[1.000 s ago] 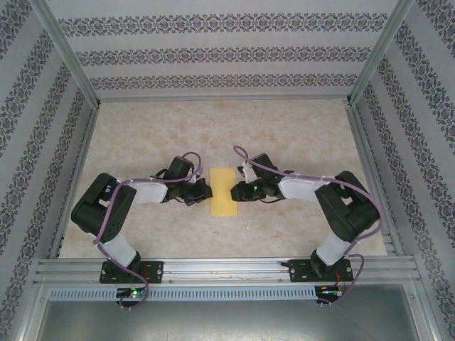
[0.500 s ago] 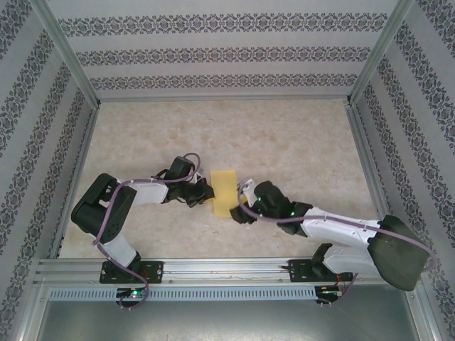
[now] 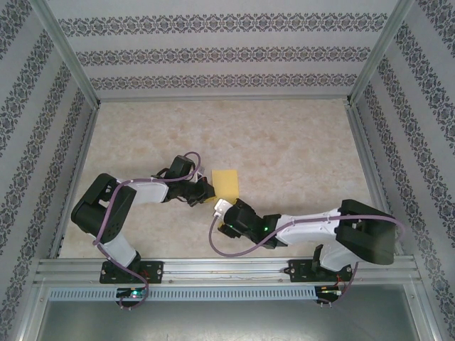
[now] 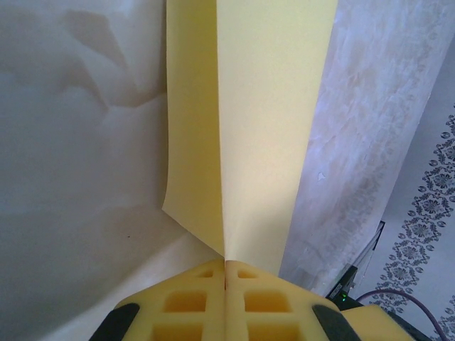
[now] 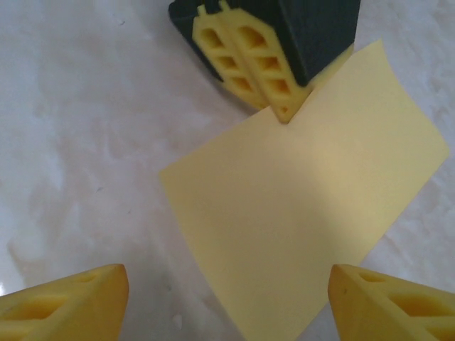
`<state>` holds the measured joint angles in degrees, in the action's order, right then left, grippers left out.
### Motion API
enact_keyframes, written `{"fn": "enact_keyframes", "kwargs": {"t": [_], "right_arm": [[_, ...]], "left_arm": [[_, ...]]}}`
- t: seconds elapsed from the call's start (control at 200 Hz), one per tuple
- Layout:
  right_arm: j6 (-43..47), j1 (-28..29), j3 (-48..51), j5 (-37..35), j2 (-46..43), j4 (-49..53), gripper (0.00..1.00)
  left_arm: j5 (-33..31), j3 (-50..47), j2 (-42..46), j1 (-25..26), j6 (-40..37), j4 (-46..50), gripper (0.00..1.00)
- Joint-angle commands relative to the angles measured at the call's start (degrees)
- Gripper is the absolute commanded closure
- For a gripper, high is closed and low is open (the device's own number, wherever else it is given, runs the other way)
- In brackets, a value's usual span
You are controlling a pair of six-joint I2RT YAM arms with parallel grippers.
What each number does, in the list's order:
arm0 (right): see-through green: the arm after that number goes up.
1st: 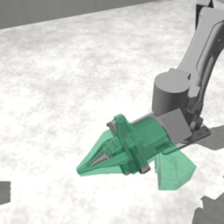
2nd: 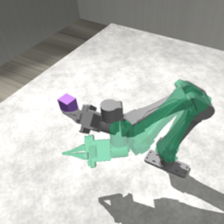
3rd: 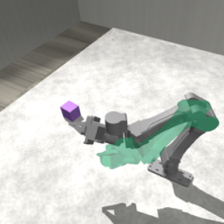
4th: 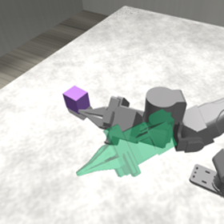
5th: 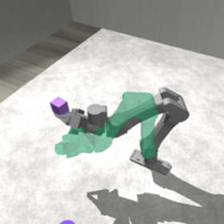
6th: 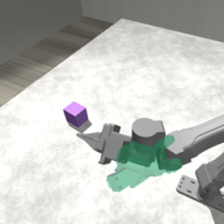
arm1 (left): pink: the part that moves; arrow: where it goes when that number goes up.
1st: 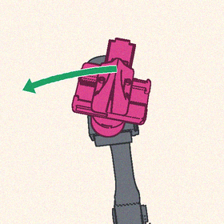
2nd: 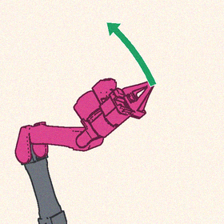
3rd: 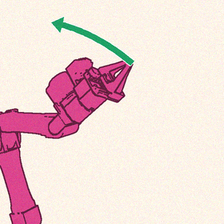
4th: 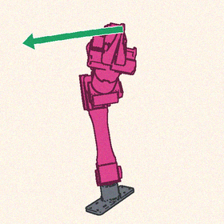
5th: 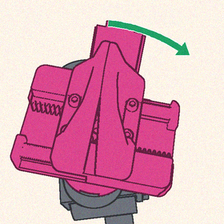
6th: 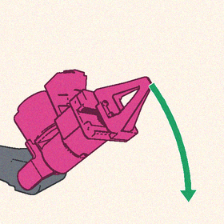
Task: Fold a paper plane with a square sheet of paper (fold left side to right side)
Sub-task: Third fold the triangle at the center of the table.
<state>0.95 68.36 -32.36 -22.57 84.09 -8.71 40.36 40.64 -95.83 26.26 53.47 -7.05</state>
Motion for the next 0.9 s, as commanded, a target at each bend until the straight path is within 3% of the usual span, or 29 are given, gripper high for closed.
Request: {"fn": "enact_keyframes", "kwargs": {"t": [0.0,0.25,0.435,0.705,0.894], "right_arm": [[2.5,0.4,-2.9,-3.9,2.7,-1.6,0.27],[4.3,0.3,-6.5,-4.0,8.6,-3.5,0.29],[4.4,0.0,-7.6,-3.5,9.8,-5.0,0.37],[3.0,-0.3,-6.3,0.6,8.9,-4.7,0.66],[1.3,-1.4,-5.5,4.7,7.3,-3.4,0.95]], "left_arm": [[1.1,1.2,1.3,0.7,0.8,0.5,1.0],[1.2,1.0,1.1,0.7,1.2,-0.2,1.0],[1.0,1.0,0.9,0.7,0.9,-0.1,1.0],[0.7,0.9,0.6,0.7,0.5,0.3,1.0],[0.7,1.3,0.0,0.5,-0.2,0.9,0.98]]}}
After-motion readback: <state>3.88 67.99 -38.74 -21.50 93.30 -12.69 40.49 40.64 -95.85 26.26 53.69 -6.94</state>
